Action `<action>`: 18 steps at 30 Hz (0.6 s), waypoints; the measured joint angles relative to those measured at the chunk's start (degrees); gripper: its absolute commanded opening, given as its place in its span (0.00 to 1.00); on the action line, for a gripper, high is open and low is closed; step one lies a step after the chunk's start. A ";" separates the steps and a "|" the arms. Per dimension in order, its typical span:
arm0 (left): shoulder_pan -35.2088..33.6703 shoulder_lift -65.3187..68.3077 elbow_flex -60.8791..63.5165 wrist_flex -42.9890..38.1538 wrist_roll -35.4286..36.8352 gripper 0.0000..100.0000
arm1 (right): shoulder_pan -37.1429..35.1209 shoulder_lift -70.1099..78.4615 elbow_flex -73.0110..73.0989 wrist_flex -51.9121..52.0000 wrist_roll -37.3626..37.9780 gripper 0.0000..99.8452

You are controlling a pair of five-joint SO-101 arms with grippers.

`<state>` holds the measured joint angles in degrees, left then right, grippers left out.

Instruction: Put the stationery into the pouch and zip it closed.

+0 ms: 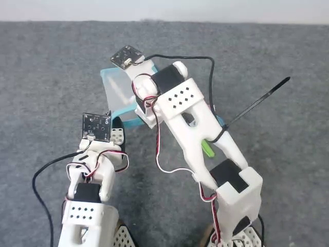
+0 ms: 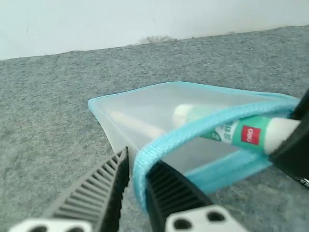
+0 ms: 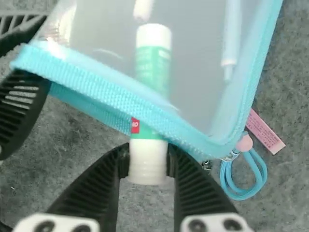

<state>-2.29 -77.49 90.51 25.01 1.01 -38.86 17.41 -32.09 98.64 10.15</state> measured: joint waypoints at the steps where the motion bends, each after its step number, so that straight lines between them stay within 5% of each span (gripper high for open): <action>1: 0.00 0.00 0.00 0.00 0.00 0.01 | 0.00 0.00 0.00 0.00 0.00 0.17; 18: 0.00 0.00 0.00 0.00 0.00 0.01 | 3.69 -5.01 -0.09 -2.20 -0.09 0.17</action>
<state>-2.29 -77.49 90.51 25.01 1.01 -35.16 12.40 -32.18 96.44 10.07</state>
